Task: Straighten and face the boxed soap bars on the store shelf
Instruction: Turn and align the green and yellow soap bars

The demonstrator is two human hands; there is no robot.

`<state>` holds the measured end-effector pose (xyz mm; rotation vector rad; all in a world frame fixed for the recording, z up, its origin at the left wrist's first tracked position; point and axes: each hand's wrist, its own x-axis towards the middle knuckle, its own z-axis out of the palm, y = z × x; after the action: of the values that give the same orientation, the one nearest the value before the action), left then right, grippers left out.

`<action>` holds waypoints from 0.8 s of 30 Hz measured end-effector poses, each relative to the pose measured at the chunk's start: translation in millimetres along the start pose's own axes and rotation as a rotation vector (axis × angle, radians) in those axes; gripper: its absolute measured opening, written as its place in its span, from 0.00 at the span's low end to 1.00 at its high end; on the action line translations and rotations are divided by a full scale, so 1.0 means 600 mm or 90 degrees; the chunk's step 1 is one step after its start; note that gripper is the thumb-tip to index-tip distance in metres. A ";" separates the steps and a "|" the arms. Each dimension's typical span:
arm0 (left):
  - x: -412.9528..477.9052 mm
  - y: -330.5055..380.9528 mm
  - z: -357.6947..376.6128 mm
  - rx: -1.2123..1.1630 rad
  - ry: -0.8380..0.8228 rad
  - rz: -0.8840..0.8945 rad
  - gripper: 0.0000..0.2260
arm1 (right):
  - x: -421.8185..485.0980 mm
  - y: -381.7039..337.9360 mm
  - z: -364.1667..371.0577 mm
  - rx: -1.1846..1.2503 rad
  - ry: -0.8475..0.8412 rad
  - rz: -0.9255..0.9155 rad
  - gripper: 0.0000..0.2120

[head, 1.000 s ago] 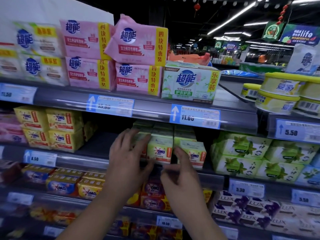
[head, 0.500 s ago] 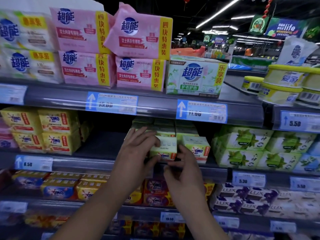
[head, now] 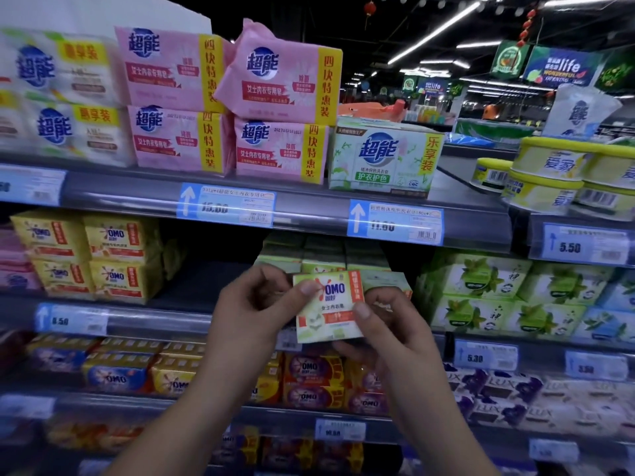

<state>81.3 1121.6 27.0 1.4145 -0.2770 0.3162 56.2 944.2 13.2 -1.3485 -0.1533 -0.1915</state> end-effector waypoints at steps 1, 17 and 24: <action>-0.007 -0.002 0.004 -0.007 0.005 -0.023 0.18 | -0.002 0.000 0.000 0.019 0.007 0.010 0.20; -0.060 -0.009 0.022 0.049 -0.011 0.037 0.13 | -0.034 -0.001 -0.001 0.039 -0.004 -0.016 0.18; -0.073 -0.015 0.036 -0.022 0.007 0.040 0.20 | -0.054 0.002 -0.016 -0.050 0.019 -0.141 0.05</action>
<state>44.0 1096.5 5.6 1.3721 -0.3171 0.3688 25.2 936.5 2.8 -1.4049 -0.2730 -0.4071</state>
